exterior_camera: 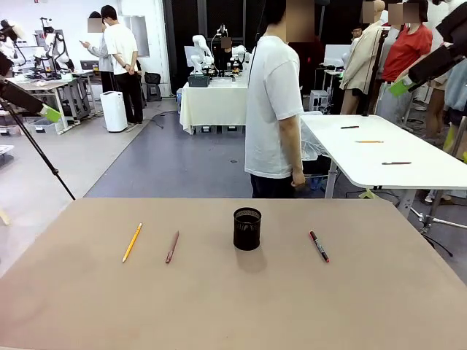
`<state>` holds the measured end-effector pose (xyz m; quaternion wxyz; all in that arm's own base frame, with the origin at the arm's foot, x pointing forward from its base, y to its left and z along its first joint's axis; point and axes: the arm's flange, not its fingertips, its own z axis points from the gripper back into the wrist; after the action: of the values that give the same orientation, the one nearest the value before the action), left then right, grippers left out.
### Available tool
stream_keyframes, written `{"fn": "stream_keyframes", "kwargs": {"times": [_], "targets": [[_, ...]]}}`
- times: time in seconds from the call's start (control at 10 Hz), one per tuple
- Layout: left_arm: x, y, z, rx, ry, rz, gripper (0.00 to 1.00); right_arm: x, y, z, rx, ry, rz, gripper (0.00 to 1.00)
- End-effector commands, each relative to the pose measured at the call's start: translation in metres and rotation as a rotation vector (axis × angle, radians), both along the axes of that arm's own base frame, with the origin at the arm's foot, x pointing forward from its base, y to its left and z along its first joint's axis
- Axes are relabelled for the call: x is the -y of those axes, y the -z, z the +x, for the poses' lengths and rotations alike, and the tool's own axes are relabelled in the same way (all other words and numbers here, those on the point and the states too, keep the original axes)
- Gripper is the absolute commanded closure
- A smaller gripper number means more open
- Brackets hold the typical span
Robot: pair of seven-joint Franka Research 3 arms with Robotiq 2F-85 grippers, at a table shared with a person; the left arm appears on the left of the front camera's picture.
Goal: Place the pens into the pen holder.
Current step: Pick up a writing instrument from the table and place it into the Pen holder.
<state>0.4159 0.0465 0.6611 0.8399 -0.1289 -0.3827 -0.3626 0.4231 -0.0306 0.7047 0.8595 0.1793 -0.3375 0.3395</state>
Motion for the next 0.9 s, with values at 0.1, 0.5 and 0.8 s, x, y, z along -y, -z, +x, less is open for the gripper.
{"fn": "stream_keyframes", "kwargs": {"times": [0.1,0.5,0.8], "targets": [[-0.009,0.008,-0.012,0.037,-0.007,-0.019,0.0,0.029,0.003,0.01,0.014,-0.09,0.032,0.0],[-0.013,0.005,-0.009,0.017,-0.034,-0.023,0.0,0.035,0.013,0.008,0.014,-0.061,0.017,0.0],[-0.013,0.005,-0.009,0.017,-0.034,-0.023,0.0,0.035,0.013,0.008,0.014,-0.061,0.017,0.0]]}}
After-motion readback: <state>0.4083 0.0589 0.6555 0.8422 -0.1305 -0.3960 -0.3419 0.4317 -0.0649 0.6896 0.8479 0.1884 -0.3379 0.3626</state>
